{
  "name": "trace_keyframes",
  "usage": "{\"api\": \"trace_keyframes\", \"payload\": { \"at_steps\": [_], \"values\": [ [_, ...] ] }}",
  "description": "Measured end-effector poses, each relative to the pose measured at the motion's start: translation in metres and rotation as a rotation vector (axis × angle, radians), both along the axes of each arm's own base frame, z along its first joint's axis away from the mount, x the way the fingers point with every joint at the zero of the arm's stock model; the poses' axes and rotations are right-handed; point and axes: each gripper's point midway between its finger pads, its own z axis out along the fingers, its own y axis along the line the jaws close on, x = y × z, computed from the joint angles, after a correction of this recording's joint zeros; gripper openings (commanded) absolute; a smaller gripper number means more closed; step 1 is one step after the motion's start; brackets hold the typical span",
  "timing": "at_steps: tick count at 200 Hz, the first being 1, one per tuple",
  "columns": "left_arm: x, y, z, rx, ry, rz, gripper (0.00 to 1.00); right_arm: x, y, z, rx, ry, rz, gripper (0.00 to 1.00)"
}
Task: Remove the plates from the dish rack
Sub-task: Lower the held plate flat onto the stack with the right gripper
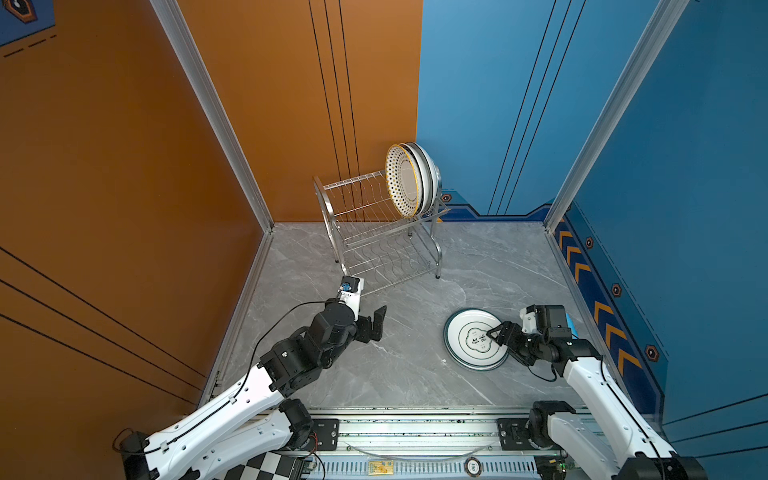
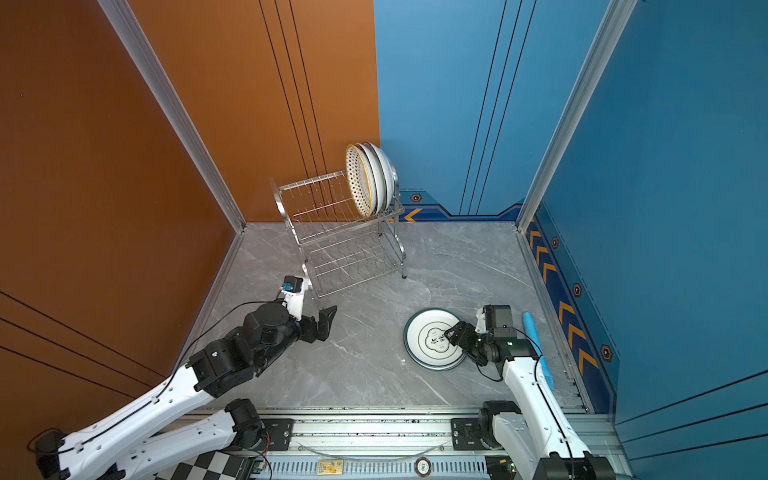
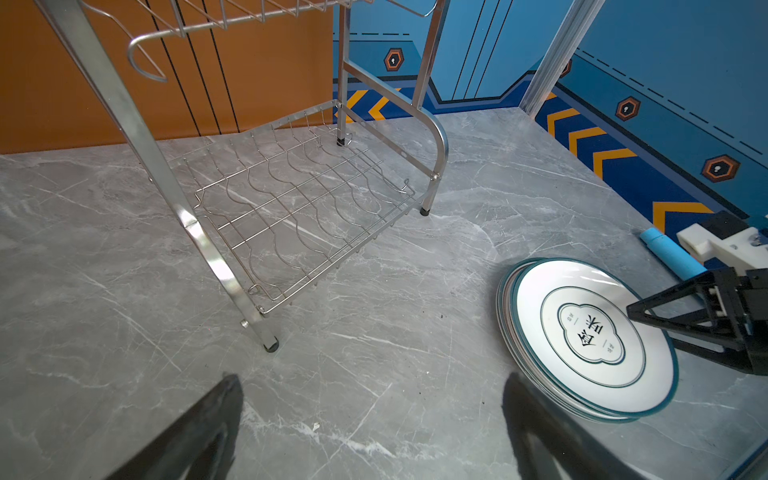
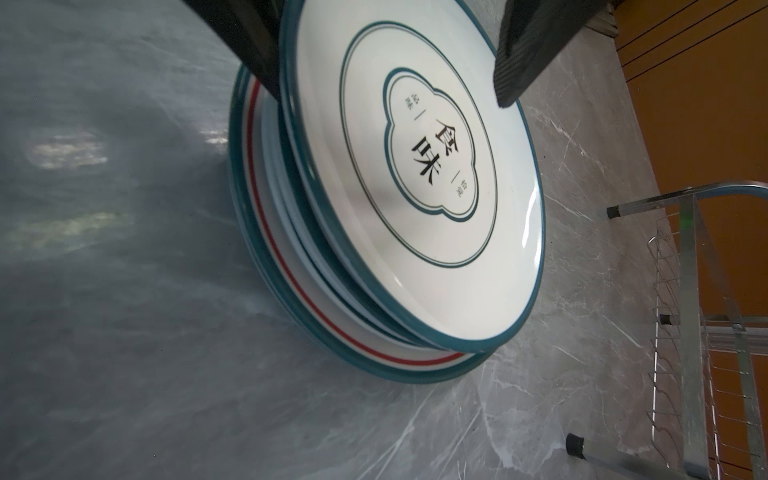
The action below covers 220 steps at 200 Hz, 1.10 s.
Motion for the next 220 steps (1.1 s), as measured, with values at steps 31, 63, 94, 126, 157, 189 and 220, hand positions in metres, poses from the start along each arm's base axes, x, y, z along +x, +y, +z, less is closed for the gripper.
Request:
{"api": "trace_keyframes", "payload": {
  "at_steps": [31, 63, 94, 126, 157, 189, 220],
  "values": [
    [0.000, 0.000, 0.000, 0.000, 0.000, 0.000, 0.98, -0.003, -0.001, -0.004, -0.048, 0.026, 0.015, 0.79],
    [0.000, 0.000, -0.001, 0.002, 0.002, 0.000, 0.98, -0.005, -0.002, -0.006, -0.104, 0.050, 0.041, 0.81],
    [0.000, 0.000, -0.003, 0.002, 0.005, 0.002, 0.98, -0.003, -0.001, -0.003, -0.130, 0.045, 0.050, 0.82],
    [0.000, 0.001, -0.005, 0.005, 0.010, 0.005, 0.98, -0.001, 0.001, -0.004, -0.144, 0.054, 0.066, 0.85],
    [0.001, 0.002, -0.008, 0.009, 0.013, 0.012, 0.98, -0.002, 0.004, -0.008, -0.167, 0.070, 0.085, 0.86],
    [0.001, 0.003, -0.009, 0.011, 0.016, 0.014, 0.98, -0.002, 0.006, -0.009, -0.186, 0.073, 0.100, 0.87],
    [0.002, 0.004, -0.009, 0.008, 0.018, 0.023, 0.98, 0.000, 0.008, -0.008, -0.202, 0.078, 0.113, 0.88]
  ]
}}
